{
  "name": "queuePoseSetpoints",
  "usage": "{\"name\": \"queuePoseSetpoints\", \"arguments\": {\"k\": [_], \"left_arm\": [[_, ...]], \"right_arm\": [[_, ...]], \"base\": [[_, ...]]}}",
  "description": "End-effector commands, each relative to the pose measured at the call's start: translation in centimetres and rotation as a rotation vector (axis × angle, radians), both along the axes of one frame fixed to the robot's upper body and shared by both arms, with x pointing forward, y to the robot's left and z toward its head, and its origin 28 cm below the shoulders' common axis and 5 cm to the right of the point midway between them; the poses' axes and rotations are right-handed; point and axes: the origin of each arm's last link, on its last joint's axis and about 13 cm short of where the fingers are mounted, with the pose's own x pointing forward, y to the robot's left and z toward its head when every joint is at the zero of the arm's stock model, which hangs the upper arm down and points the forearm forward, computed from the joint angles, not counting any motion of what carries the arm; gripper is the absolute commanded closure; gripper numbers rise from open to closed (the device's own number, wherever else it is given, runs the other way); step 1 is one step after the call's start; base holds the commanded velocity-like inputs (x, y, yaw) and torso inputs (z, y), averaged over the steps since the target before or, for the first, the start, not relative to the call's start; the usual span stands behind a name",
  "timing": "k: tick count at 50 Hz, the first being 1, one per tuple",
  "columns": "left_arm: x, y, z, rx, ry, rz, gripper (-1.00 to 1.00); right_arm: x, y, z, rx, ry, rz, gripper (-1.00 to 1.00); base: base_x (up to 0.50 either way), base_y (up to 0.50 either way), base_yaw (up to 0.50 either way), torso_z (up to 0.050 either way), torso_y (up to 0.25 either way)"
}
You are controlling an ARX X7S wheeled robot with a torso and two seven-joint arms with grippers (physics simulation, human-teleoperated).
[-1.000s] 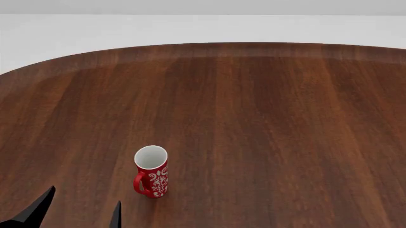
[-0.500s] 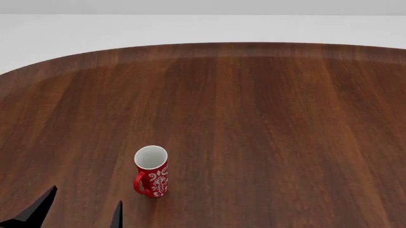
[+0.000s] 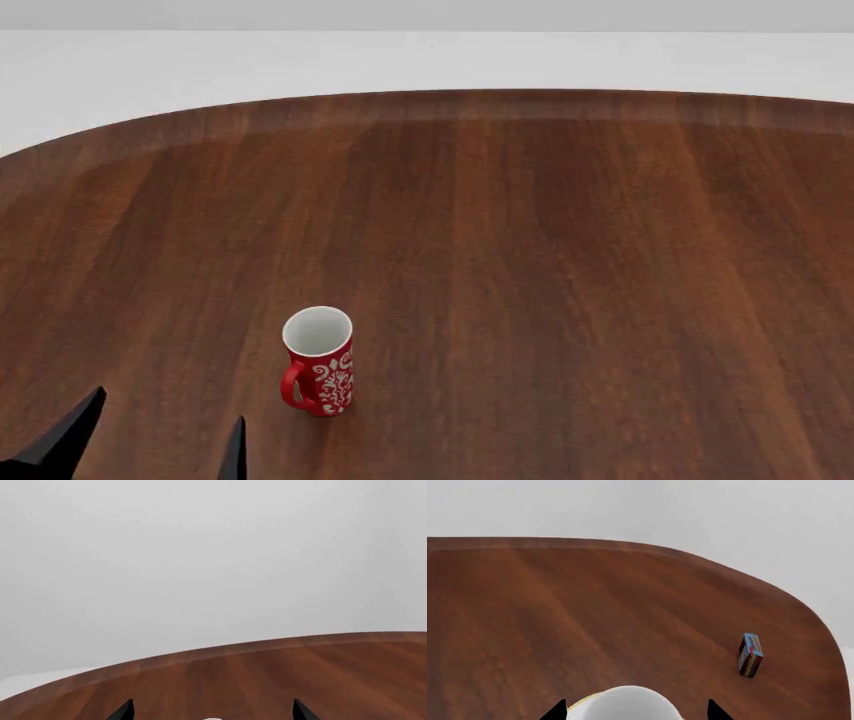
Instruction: Put the white mug on the plate.
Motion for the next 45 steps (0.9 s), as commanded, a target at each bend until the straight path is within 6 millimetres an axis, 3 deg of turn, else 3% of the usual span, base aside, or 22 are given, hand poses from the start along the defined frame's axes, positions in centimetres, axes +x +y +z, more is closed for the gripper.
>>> {"name": "queuePoseSetpoints", "arguments": {"k": [1, 28, 45], "left_arm": [[0.1, 0.2, 0.3, -0.003, -0.014, 0.009, -1.0], [0.8, 0.7, -0.3, 0.001, -0.017, 0.053, -1.0], [1.8, 1.4, 1.0, 0.004, -0.057, 0.029, -1.0]], "right_arm": [[0.5, 0.1, 1.8, -0.041, -0.049, 0.025, -1.0], [2.1, 0.3, 5.4, -0.137, -0.17, 0.152, -1.0], [2.9, -0.2, 7.7, -0.216, -0.214, 0.197, -1.0]], "base": [[0.0, 0.0, 0.0, 0.0, 0.0], [0.0, 0.0, 0.0, 0.0, 0.0], [0.0, 0.0, 0.0, 0.0, 0.0]]}}
